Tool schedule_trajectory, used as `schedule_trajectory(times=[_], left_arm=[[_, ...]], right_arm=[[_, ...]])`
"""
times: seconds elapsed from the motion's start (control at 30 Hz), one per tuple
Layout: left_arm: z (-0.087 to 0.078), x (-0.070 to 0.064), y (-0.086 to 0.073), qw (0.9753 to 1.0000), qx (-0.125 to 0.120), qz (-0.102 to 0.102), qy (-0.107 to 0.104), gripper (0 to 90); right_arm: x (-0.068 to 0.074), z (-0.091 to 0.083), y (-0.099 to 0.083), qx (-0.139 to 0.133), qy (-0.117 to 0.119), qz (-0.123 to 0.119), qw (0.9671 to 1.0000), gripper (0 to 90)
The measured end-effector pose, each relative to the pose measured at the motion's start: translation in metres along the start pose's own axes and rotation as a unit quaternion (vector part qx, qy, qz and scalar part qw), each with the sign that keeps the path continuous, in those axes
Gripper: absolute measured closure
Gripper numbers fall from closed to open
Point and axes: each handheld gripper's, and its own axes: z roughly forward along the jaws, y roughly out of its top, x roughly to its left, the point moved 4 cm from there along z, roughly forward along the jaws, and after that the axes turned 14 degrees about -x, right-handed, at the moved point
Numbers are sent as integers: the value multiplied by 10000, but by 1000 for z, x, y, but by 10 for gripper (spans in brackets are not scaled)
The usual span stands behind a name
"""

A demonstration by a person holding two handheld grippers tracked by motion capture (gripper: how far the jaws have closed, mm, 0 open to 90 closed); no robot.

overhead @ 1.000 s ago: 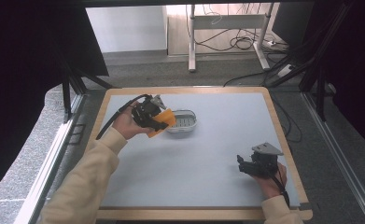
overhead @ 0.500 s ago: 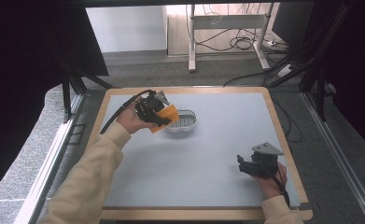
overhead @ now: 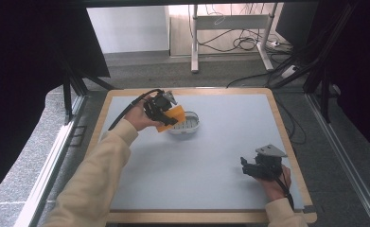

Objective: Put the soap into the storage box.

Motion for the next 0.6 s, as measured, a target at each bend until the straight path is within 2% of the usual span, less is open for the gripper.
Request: schedule_trajectory(times=[0.07, 0.6], left_arm=[[4, 2, 1, 10000, 62, 1, 47, 622], [22, 11, 13, 9999, 41, 67, -153, 622]], right_arm=[[0, 0, 0, 1, 1, 2, 10000, 151], [-1, 0, -1, 12, -14, 2, 10000, 152]])
